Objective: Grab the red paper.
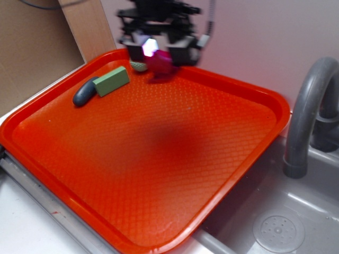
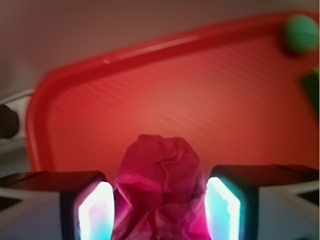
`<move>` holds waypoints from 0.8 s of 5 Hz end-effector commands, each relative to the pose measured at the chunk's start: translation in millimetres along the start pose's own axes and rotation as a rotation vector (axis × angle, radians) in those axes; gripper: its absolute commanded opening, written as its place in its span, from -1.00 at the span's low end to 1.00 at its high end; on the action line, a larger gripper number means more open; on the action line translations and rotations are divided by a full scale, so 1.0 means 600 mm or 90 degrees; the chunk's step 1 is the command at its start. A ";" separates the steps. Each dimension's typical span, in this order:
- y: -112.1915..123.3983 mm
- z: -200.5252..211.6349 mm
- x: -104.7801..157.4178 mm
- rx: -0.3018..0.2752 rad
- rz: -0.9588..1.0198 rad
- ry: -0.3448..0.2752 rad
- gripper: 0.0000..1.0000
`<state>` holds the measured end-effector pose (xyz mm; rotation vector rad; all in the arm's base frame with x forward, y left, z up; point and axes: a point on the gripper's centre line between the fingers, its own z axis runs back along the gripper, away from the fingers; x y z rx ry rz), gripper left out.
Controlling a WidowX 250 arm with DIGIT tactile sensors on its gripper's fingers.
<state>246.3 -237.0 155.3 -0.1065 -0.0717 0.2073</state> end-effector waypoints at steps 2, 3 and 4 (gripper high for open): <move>0.176 0.178 -0.049 -0.024 0.080 -0.102 -1.00; 0.200 0.185 -0.047 0.001 0.075 -0.140 -1.00; 0.206 0.172 -0.042 -0.012 0.076 -0.131 -1.00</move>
